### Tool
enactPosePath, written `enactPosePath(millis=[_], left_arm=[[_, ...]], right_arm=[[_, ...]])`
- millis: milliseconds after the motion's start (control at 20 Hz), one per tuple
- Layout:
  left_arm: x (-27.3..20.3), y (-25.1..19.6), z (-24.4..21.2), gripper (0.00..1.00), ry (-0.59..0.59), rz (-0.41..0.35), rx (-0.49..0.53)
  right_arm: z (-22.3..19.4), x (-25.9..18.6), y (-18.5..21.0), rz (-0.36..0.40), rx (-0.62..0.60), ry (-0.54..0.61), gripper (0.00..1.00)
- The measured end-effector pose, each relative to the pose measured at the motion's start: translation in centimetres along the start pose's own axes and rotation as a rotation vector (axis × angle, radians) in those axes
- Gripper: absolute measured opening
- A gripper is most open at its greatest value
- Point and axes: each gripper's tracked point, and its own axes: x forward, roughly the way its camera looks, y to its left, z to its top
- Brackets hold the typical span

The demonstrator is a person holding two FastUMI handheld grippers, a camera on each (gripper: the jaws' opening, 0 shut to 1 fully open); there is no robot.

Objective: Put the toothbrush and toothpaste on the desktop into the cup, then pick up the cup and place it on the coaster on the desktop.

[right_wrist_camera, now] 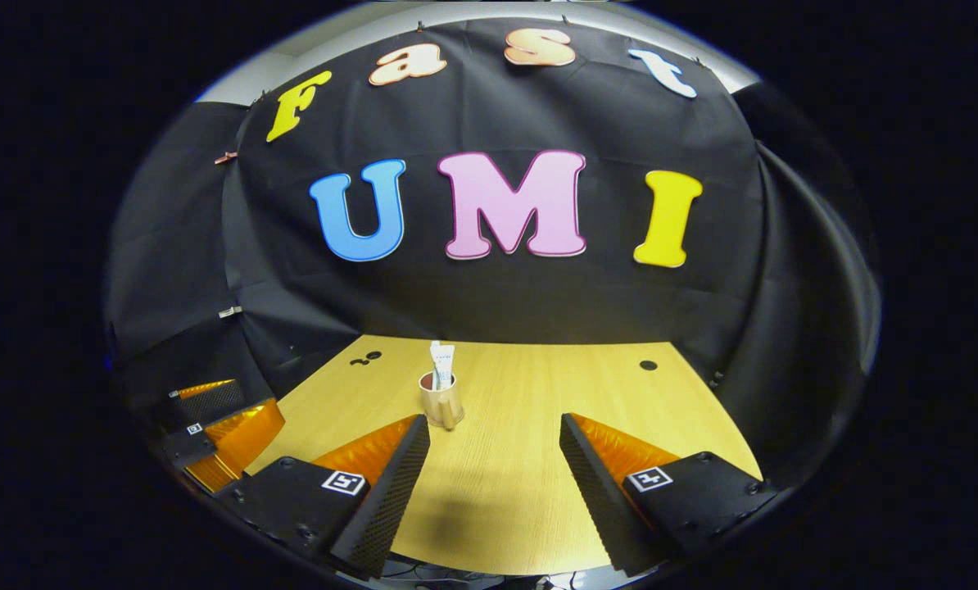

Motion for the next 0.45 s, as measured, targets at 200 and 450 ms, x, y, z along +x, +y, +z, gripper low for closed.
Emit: enactPosePath(millis=[200,450], left_arm=[[-1.4,-0.8,-0.3,0.98,-0.021,-0.006,-0.04],[-2.4,-1.7,-1.1,0.98,0.007,-0.043,-0.024]], right_arm=[[-0.4,-3.2,0.3,-0.029,-0.011,-0.065,0.98],[-1.2,-4.8,1.2,-0.012,0.011,-0.073,0.98]])
